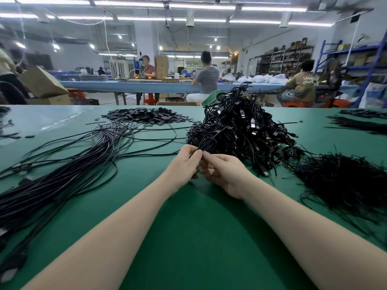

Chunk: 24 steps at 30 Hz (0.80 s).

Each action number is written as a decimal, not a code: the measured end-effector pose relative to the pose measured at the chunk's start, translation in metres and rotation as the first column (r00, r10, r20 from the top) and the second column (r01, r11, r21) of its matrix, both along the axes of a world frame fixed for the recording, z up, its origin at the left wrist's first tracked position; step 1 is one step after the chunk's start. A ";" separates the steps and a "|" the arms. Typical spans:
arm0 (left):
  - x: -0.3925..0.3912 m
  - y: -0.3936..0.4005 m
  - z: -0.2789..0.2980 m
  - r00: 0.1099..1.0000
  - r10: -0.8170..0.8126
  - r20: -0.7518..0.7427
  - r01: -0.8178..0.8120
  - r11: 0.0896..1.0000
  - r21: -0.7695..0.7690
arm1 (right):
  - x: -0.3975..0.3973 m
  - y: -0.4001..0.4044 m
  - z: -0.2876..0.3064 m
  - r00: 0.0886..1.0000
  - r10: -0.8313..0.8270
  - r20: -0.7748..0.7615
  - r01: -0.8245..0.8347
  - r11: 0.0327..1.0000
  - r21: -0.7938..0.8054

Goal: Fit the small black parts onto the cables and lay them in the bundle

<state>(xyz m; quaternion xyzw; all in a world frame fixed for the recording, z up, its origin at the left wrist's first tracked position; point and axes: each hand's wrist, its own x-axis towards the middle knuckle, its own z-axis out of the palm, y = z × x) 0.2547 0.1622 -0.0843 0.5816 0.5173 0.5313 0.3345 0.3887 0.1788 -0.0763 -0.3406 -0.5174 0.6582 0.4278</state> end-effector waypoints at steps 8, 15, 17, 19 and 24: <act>-0.004 0.001 0.002 0.993 -0.101 0.064 0.104 0.993 -0.049 | 0.004 0.002 0.004 0.999 0.032 -0.024 -0.033 0.999 -0.038; 0.001 -0.001 0.006 1.000 -0.006 -0.015 0.005 0.997 -0.074 | 0.000 0.001 -0.003 0.825 -0.435 0.361 0.149 0.784 0.603; 0.007 -0.001 0.012 0.996 0.023 -0.084 -0.034 0.991 -0.132 | 0.000 0.001 -0.004 0.748 -0.561 0.355 0.161 0.673 0.722; 0.011 -0.004 0.019 0.994 0.013 -0.111 -0.040 0.968 -0.249 | 0.000 0.001 -0.006 0.707 -0.613 0.353 0.151 0.619 0.771; 0.004 -0.015 0.029 0.996 0.033 -0.086 -0.061 0.934 -0.353 | 0.001 0.001 -0.007 0.637 -0.677 0.369 0.121 0.560 0.820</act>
